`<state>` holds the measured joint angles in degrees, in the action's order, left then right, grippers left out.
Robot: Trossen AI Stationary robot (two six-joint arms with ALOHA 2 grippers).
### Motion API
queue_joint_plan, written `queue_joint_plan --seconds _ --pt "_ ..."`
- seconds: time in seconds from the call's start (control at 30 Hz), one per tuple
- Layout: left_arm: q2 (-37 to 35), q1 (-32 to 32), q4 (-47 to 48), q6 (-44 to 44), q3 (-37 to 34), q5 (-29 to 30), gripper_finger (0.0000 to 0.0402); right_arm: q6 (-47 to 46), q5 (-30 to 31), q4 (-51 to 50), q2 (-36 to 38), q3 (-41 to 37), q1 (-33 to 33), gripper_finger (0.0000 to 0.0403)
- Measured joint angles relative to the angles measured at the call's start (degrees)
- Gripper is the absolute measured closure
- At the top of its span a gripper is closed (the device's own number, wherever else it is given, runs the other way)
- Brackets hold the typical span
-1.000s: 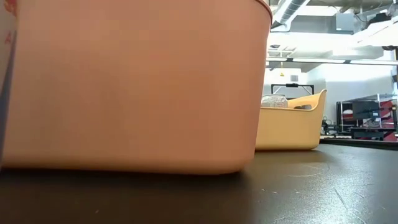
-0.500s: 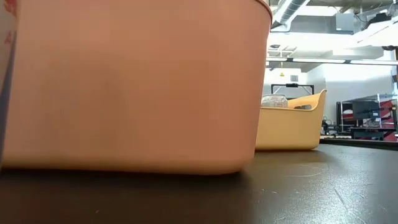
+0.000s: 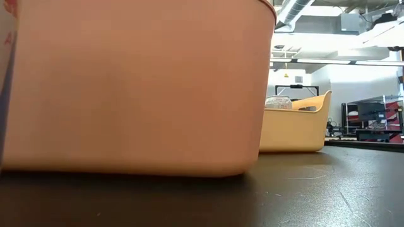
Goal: Sort soda cans
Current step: Put the blue soda can into the blue bin
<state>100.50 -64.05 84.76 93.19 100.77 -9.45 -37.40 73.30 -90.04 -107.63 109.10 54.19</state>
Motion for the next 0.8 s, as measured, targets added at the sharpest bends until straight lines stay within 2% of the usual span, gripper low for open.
queue_joint_plan --seconds 0.2,0.37,0.8 --pt "0.0 -2.9 -8.4 5.7 -5.5 5.0 0.0017 0.6 0.0 0.0 0.0 -0.6 -0.4 0.0035" --pt "0.0 -3.9 -12.5 7.3 -9.5 5.7 0.0017 0.8 0.1 0.0 0.0 -0.6 -0.7 0.0035" --pt "-0.1 -5.0 -12.0 7.5 -14.5 6.7 0.0017 0.8 0.1 0.0 0.0 -0.6 -1.1 0.0035"
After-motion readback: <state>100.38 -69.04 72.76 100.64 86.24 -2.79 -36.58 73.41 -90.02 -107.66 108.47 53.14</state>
